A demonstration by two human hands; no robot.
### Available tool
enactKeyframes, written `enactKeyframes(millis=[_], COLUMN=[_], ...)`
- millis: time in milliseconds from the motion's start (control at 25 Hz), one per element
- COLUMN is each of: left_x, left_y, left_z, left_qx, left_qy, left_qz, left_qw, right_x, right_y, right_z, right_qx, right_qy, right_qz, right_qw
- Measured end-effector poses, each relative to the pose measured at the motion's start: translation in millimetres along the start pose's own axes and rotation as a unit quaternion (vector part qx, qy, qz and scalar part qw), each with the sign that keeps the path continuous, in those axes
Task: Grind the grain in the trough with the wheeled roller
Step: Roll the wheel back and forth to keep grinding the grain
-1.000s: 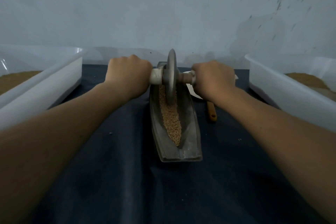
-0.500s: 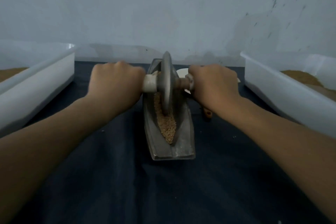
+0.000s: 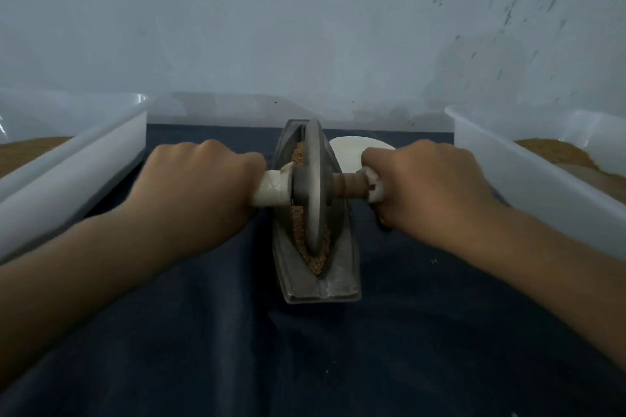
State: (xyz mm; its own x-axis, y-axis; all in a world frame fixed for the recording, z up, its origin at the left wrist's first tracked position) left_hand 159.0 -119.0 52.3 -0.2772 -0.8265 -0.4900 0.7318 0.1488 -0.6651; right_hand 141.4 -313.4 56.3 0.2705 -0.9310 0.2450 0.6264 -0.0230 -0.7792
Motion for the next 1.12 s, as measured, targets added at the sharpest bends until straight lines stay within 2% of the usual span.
enactKeyframes(millis=[120,280,400,480,640,760,880,1120], left_x=[-2,-5,-11,-11,2,2,4,-2], left_y=[6,49,63,55,14,-8,17,46], left_z=[7,49,57,46,23,20,31,65], left_qx=[-0.016,-0.061,-0.063,-0.048,-0.021,-0.003,-0.068,-0.084], left_qy=[-0.007,-0.093,-0.126,-0.123,-0.036,-0.017,-0.035,-0.094], left_qz=[0.004,0.023,-0.004,-0.013,0.03,0.04,0.062,0.025], left_qw=[1.0,0.994,0.99,0.991,0.999,0.999,0.995,0.992], right_x=[7,24,25,21,14,18,20,26], right_y=[9,54,63,56,29,21,39,68], right_z=[3,49,74,68,15,-2,12,59], right_qx=[-0.019,-0.038,-0.039,-0.033,-0.056,-0.098,-0.099,-0.064], right_qy=[0.032,0.113,0.11,0.096,0.086,0.092,0.109,0.149], right_qz=[-0.003,-0.016,-0.028,-0.026,0.013,0.071,0.041,0.02], right_qw=[0.999,0.993,0.993,0.995,0.995,0.988,0.988,0.987])
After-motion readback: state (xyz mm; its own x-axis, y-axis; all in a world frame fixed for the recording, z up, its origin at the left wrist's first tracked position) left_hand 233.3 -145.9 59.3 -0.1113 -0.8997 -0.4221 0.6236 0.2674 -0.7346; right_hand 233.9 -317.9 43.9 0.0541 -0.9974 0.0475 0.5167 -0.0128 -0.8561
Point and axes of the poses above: each hand's wrist, its own z-axis towards the middle knuckle, its own y-axis out of the palm, x = y × z, the point moved 9 cm from there along z, towards the middle knuckle, and after that the axes turned 4 degrees about z, right-handed, at the moved point
